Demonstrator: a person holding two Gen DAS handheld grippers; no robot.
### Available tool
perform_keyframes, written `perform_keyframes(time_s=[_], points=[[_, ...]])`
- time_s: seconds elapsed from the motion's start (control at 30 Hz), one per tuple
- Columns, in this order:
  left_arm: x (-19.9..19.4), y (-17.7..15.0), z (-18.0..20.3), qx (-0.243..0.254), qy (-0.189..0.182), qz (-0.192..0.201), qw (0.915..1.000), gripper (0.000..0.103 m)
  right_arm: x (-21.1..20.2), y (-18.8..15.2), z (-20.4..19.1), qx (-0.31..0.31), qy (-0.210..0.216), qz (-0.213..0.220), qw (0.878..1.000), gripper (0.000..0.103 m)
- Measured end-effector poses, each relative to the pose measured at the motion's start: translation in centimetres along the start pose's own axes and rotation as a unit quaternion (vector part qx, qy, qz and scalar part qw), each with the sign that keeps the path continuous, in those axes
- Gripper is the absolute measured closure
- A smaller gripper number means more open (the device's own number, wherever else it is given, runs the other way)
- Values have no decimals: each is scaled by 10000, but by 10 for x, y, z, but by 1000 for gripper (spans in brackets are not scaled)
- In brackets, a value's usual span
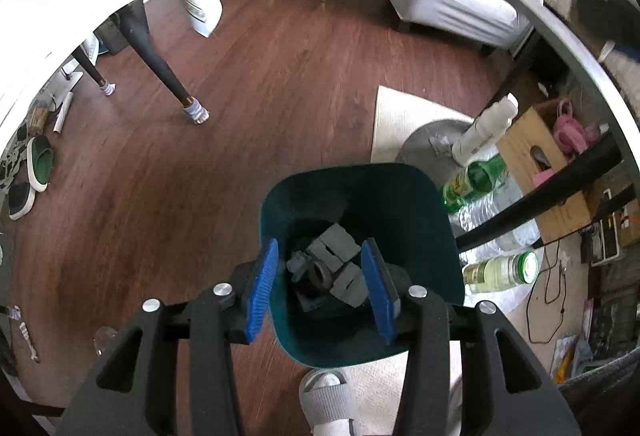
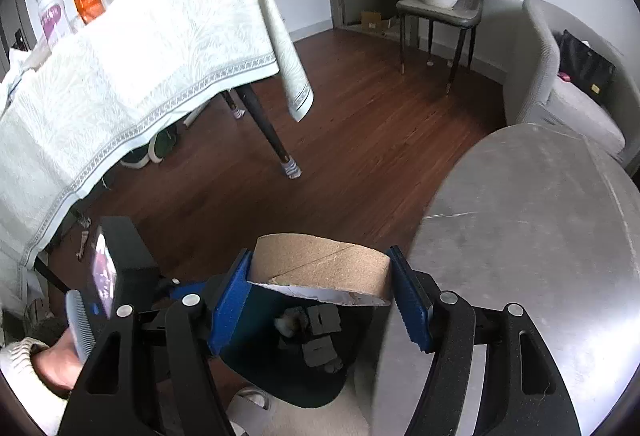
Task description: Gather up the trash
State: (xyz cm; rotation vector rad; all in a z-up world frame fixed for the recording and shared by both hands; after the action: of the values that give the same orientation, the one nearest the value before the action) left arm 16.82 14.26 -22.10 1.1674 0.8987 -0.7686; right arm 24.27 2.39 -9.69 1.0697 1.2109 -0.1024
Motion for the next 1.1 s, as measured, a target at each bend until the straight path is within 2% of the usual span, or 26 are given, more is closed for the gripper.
perform_keyframes(time_s=[0.27,0.5,0.67,0.73,0.77,0.8,0.9,0.97,1.1], points=[[-23,7,-25,-342,-90,343,9988,56,31,-5,-25,-243,76,-340,9991,35],[-59,17,-34,-631,-351,872,9936,62,66,-26,-49,-530,136,-841,9950,35],[-87,23,-28,-737,-587,1164,9887,62,83,-48,-59,-768,59,-1160,9903,34],[-98,22,-26,-712,-603,1203,9883,57,85,-54,-61,-798,27,-1229,9892,27],[-103,20,-23,-685,-633,1222,9881,51,85,-55,-63,-802,38,-1230,9892,25],[-112,20,-20,-640,-616,1302,9875,45,84,-56,-64,-822,49,-1217,9892,24],[-130,19,-15,-500,-479,1505,9862,40,77,-54,-67,-897,27,-1080,9901,24],[-142,20,-14,-475,-414,1628,9847,35,65,-48,-67,-872,21,-893,9922,24],[-172,22,-10,-524,-453,2001,9773,15,26,-34,-64,-658,-25,-339,9973,24]])
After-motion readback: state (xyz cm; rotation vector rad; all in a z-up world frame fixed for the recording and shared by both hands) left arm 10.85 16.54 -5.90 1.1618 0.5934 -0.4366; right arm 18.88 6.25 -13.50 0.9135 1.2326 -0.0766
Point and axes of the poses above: each gripper's, at about its wrist camera, not at the fingertips, and x roughly the way its jaws point, z to its right, y to its top, the point moved 8 cm from there along x, roughly the way its jaws point, and after that the axes turned 7 degrees about -x, right-handed, at the moved point
